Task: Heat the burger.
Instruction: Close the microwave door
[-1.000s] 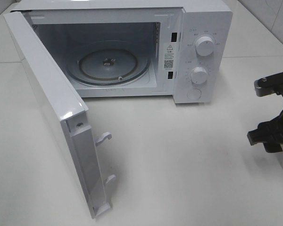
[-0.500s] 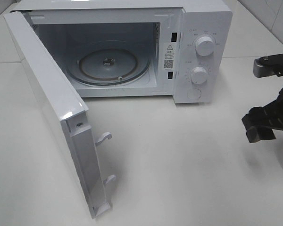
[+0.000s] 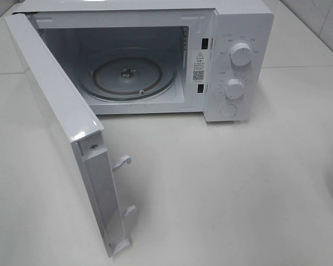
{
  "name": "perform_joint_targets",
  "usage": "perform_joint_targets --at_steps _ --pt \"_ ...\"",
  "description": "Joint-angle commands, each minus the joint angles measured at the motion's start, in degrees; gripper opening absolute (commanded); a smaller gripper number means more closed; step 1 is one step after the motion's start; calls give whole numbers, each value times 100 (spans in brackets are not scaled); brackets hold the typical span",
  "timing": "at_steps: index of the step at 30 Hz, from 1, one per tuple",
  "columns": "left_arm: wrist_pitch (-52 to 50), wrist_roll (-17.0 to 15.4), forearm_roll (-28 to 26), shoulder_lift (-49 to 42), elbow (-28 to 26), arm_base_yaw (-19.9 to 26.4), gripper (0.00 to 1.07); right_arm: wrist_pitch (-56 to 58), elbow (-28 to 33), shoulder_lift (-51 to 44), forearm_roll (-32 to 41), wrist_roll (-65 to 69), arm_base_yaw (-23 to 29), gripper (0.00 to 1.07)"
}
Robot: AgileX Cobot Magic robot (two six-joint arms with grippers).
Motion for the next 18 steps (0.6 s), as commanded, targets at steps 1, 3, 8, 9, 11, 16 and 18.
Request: perform_joint_targets --at_steps 1,3,8,9,11,16,18 --pt "-86 0 11 -17 23 11 100 229 149 -464 -46 -6 -34 76" --pt "-86 0 11 -17 23 11 100 510 269 -1066 -57 6 -34 76" --pt "-86 0 11 -17 23 11 100 963 286 -2057 -46 6 -34 76" --pt "-86 0 11 -17 23 11 100 963 286 -2057 -46 6 -34 76" --pt "-86 0 11 -17 23 11 100 1083 286 -2401 -34 23 -34 76" --pt "-86 0 11 -17 23 11 100 1238 298 -3380 23 23 -34 76" --pt "-86 0 11 -17 23 11 100 1249 298 -3965 103 -17 -34 76"
